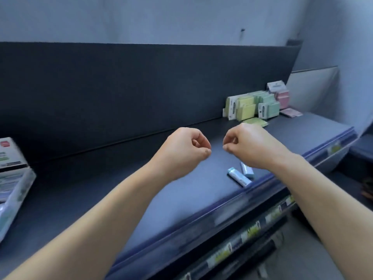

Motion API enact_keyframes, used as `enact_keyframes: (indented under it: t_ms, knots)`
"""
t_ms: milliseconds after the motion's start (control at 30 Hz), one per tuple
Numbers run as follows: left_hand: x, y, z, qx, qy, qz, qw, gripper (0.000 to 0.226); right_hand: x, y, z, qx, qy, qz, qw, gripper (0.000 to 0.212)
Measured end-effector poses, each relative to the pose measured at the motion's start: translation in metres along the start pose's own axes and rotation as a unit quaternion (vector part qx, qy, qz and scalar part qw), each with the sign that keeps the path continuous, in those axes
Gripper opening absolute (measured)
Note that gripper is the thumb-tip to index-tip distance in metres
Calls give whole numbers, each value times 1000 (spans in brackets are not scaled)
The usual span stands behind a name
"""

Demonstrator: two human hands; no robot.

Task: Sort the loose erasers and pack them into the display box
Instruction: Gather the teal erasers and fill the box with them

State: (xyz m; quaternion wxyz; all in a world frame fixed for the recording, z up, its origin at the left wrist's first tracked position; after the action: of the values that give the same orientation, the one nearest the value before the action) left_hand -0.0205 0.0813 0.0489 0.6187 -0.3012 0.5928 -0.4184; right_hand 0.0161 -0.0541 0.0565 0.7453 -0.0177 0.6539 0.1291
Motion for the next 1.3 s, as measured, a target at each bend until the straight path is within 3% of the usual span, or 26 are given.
enact_keyframes:
  t_ms: [200, 367, 800, 933, 1067, 1167, 1300]
  knots:
    - [84, -23, 58, -22, 17, 13, 1000, 7, -12, -108, 18, 29, -9, -6, 1000, 17]
    - [104, -16, 86, -51, 2, 30, 998, 7, -2, -149, 40, 40, 5, 20, 999, 14]
    - [114, 10, 183, -27, 7, 103, 994, 9, 20, -170, 93, 94, 29, 5, 995, 11]
    - [124, 15, 203, 2, 31, 167, 985, 17, 37, -163, 111, 100, 60, -5, 993, 22]
    - [131, 20, 211, 10, 46, 212, 976, 12, 53, -162, 125, 102, 92, -23, 990, 31]
    - [132, 21, 214, 10, 51, 211, 976, 4, 62, -162, 131, 99, 106, -32, 989, 29]
    - [136, 23, 215, 2, 71, 202, 977, 13, 66, -166, 135, 94, 117, -56, 987, 19]
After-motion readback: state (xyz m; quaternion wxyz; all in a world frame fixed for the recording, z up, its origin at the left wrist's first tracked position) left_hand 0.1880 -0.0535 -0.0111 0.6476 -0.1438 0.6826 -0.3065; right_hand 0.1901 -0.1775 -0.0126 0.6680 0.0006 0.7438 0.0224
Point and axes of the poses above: each hand's wrist, its own z-axis towards the middle knuckle, its own x-axis out of the palm, y = z × x, the point moved 9 cm from there along z, towards the middle knuckle, and after that the axes turned 8 degrees about -z, right-handed, at the moved point
